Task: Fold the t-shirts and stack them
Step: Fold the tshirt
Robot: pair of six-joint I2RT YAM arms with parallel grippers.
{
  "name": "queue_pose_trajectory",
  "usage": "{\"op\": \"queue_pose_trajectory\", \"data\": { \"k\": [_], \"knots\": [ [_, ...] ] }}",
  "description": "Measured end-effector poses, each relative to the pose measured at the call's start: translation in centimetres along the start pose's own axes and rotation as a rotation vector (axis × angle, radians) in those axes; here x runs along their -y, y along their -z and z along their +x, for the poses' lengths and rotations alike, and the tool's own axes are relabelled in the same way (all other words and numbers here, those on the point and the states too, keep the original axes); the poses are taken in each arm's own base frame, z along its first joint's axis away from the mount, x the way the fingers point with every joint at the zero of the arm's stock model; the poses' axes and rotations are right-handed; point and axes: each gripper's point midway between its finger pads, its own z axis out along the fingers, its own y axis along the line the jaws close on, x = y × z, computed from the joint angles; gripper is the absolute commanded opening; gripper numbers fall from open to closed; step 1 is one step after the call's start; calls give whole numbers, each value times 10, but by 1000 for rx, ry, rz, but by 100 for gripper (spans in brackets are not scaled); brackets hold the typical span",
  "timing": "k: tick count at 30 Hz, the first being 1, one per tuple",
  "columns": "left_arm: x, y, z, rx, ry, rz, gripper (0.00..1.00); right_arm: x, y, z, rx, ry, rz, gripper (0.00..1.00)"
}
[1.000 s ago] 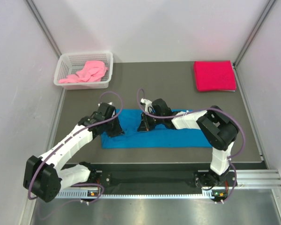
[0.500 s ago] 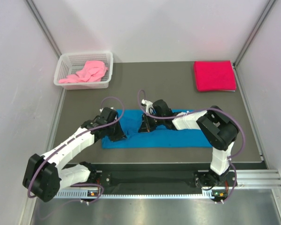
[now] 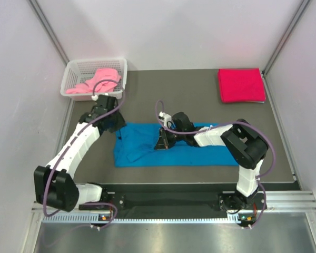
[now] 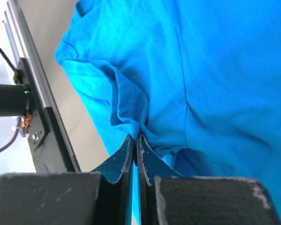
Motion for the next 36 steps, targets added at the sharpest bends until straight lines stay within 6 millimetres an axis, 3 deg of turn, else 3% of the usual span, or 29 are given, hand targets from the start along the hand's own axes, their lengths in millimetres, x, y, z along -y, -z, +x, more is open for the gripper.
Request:
{"op": "queue_pose_trajectory", "data": {
  "k": [4, 7, 15, 21, 27, 31, 32, 36],
  "knots": [
    [-40, -25, -26, -2, 76, -65, 41, -4, 0, -3, 11, 1, -20, 0],
    [-53, -48, -28, -33, 120, -39, 42, -7, -1, -5, 14, 1, -34, 0],
    [-49, -93, -15, -121, 140, 57, 42, -8, -3, -2, 5, -8, -54, 0],
    [-62, -113, -8, -148, 137, 25, 39, -6, -6, 2, -7, -22, -61, 0],
    [-78, -123, -14, -133, 159, -15, 27, -4, -8, 6, -18, -34, -61, 0],
    [-84, -132, -8, -155, 162, -38, 11, -4, -8, 6, -17, -38, -62, 0],
    [-85, -133, -8, -155, 161, -41, 1, -4, -9, 5, -14, -39, -64, 0],
    [-84, -134, -10, -152, 159, -42, 0, -6, -9, 4, -8, -40, -69, 0]
  ]
}}
